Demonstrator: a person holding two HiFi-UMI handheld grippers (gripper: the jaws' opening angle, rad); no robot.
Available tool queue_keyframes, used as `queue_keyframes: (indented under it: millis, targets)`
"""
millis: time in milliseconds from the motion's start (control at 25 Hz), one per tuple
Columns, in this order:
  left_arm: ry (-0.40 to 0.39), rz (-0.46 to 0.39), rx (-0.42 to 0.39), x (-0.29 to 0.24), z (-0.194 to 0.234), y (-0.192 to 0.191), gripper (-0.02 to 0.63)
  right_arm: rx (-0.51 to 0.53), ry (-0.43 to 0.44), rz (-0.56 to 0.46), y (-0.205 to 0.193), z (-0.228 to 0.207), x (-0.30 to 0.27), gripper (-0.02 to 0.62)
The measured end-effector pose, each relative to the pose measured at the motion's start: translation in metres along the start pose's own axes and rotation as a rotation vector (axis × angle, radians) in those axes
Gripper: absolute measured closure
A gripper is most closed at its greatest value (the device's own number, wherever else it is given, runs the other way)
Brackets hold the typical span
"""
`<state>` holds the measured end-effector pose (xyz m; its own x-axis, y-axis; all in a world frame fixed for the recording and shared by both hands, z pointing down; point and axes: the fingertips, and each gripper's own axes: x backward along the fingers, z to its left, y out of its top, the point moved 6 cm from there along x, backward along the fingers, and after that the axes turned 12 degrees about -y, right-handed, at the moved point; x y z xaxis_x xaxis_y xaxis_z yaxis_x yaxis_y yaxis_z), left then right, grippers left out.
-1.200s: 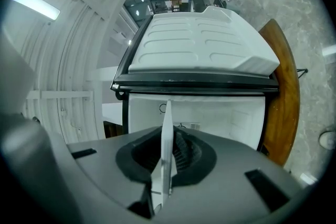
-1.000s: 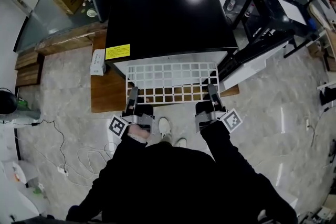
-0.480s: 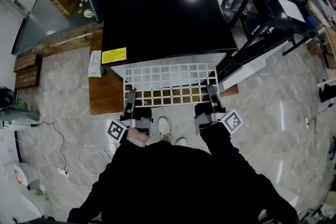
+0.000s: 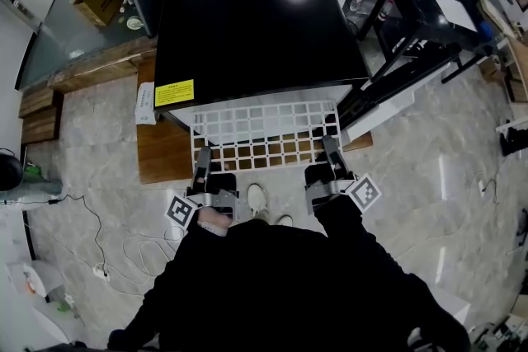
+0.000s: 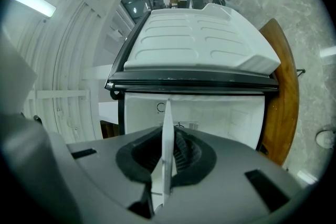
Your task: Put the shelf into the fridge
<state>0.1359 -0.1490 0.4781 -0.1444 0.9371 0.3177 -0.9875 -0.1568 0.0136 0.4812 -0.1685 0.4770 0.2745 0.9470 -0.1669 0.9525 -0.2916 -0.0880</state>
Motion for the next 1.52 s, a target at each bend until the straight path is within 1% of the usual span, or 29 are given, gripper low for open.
queue_keyframes:
  millis: [80,160,440,640,1040,1280,1520]
  targets:
    - [0.000,-0.004,0.007,0.004,-0.003,0.016,0.574,-0.007,-0.008,-0.005,-0.016,0.002,-0.005,0.565]
    - [-0.001,-0.006,0.009,0.007,-0.004,0.022,0.574,-0.018,-0.016,-0.015,-0.023,0.004,-0.009,0.565]
    - [0.006,-0.027,0.010,-0.001,-0.001,0.022,0.574,-0.054,-0.021,-0.040,-0.021,0.005,-0.023,0.565]
    - [0.009,-0.043,-0.001,-0.028,0.006,0.026,0.574,-0.054,-0.032,-0.057,-0.013,0.012,-0.051,0.565]
    - [0.012,-0.060,-0.018,-0.051,0.016,0.033,0.574,-0.048,-0.039,-0.090,-0.011,0.013,-0.078,0.565]
    - [0.026,-0.042,-0.042,-0.071,0.019,0.039,0.574,-0.032,-0.049,-0.129,-0.010,0.018,-0.097,0.565]
    - [0.009,-0.020,-0.057,-0.094,0.027,0.047,0.574,-0.032,-0.041,-0.179,-0.009,0.020,-0.121,0.565]
